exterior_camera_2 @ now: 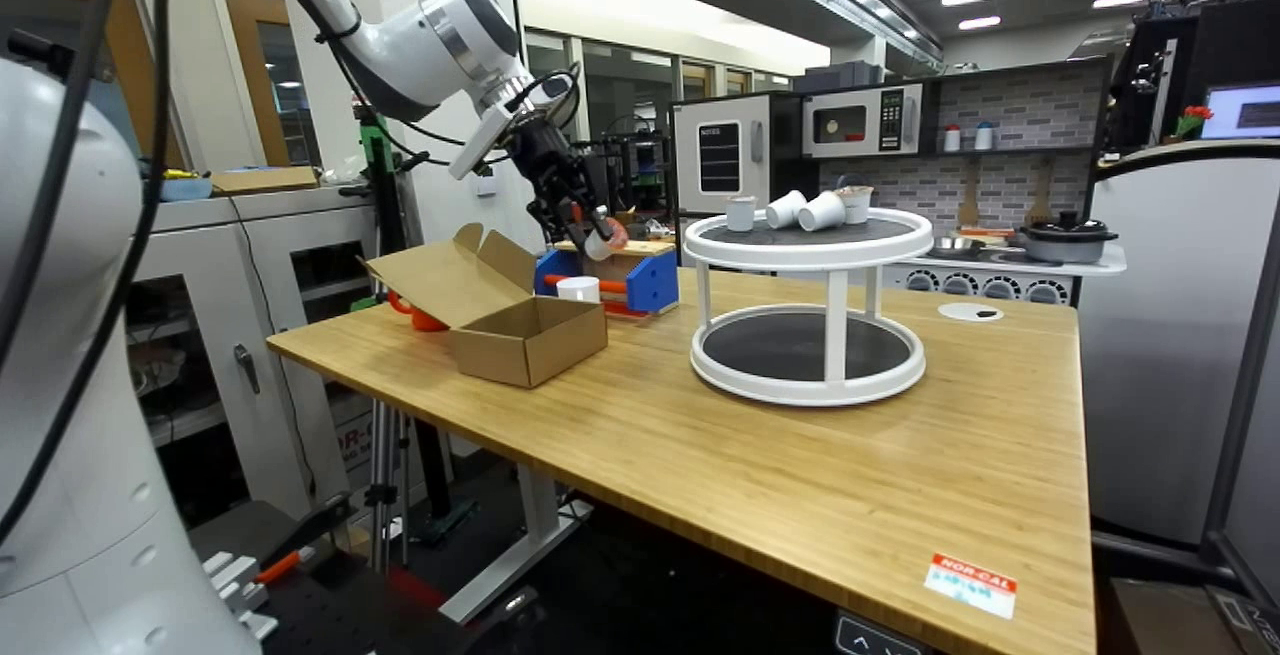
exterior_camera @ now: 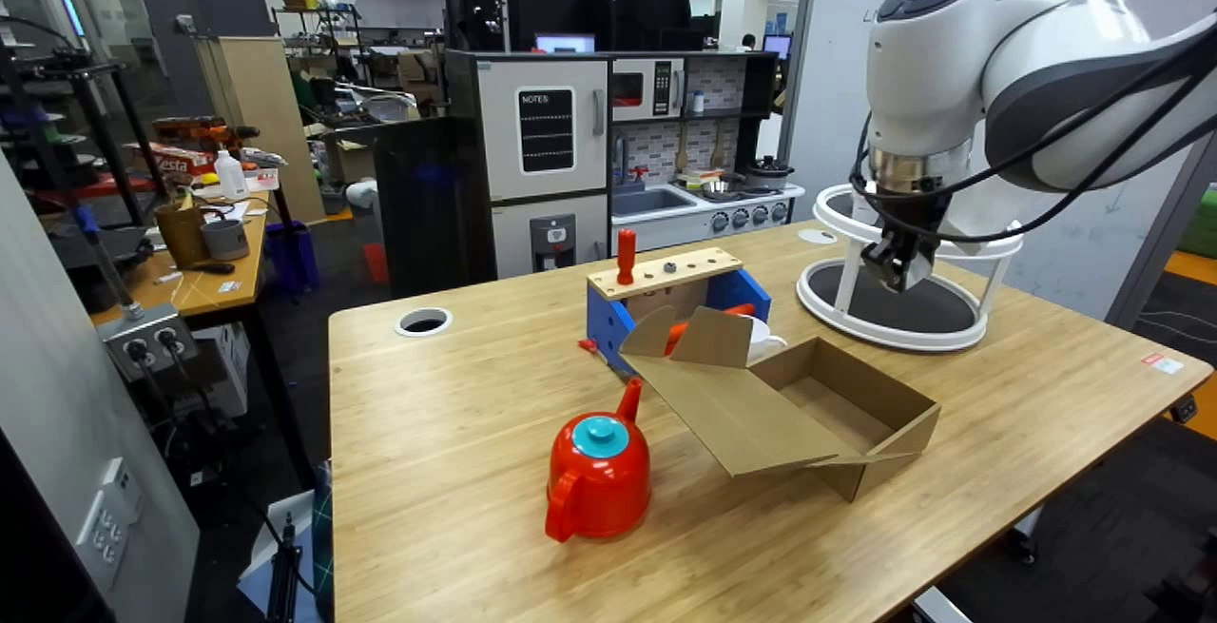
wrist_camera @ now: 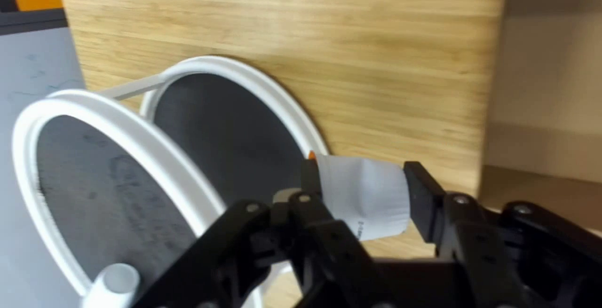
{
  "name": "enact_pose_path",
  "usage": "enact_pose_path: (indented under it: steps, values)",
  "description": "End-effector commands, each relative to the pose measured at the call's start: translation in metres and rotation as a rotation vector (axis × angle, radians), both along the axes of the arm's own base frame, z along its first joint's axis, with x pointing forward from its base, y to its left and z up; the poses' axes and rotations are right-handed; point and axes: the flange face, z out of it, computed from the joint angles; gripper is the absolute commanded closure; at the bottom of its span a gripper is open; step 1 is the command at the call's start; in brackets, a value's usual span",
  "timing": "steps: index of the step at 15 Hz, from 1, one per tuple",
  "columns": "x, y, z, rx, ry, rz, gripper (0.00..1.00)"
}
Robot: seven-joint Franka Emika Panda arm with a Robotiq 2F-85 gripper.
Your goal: Put one of the cups on the stand in the box and then put it back on the stand
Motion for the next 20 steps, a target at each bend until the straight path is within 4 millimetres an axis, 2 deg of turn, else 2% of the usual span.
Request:
enact_pose_path:
  steps: [1, 3, 5, 8, 11, 12, 14, 16, 18, 20]
  values:
    - [0.003, -0.044, 0.016, -0.075, -0.138, -0.132, 0.78]
    - [0.006, -0.062, 0.03, -0.096, -0.225, -0.223, 0.78]
    - [0.009, -0.071, 0.043, -0.132, -0.323, -0.287, 0.78]
    - [0.01, -0.074, 0.059, -0.21, -0.481, -0.342, 0.78]
    - [0.01, -0.074, 0.063, -0.311, -0.602, -0.427, 0.78]
    - [0.01, -0.074, 0.061, -0.358, -0.617, -0.464, 0.78]
    - [0.017, -0.089, 0.047, -0.401, -0.468, -0.548, 0.78]
    - [0.004, -0.082, 0.03, -0.339, -0.354, -0.572, 0.78]
    - [0.0, -0.074, 0.009, -0.287, -0.282, -0.601, 0.78]
    - [0.0, -0.068, -0.002, -0.268, -0.249, -0.623, 0.78]
